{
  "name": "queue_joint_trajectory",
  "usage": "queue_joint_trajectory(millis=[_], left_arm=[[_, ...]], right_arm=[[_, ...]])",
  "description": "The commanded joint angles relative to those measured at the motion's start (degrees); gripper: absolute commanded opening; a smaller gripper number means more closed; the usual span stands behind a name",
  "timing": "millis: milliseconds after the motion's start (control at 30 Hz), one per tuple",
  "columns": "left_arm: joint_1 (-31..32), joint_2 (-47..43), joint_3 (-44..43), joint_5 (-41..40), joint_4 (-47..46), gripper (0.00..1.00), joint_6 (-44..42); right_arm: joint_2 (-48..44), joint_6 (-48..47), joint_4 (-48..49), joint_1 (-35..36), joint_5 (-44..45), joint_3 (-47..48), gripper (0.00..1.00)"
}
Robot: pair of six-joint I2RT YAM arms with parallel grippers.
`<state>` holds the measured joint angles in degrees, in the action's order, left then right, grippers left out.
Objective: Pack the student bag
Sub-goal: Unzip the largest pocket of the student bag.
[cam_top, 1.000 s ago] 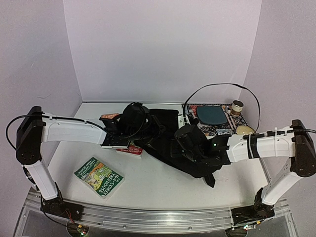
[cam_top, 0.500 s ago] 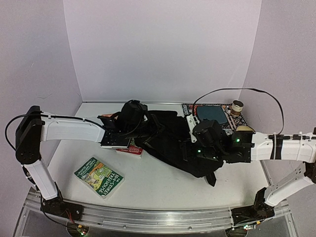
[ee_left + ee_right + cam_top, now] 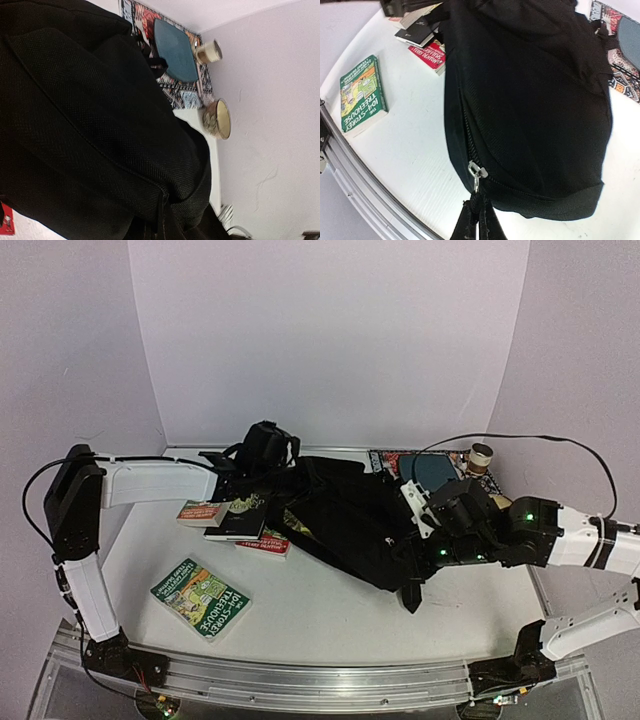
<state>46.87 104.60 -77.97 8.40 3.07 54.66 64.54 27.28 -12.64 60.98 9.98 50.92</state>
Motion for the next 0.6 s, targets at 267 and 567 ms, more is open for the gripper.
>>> queue_joint_trajectory(millis=[267,567], left_arm=[[-5.19,5.54,-13.15,-0.61,14.28,0.27,-16.81],[-4.54,-10.49,4.23,-4.55,14.68,0.73,-7.35]], right_arm=[[11.46,-4.01,9.6,0.63,-17.3,2.62,0.0],[24.29,-2.94,19.06,0.63,-15.23,9.67,0.0]])
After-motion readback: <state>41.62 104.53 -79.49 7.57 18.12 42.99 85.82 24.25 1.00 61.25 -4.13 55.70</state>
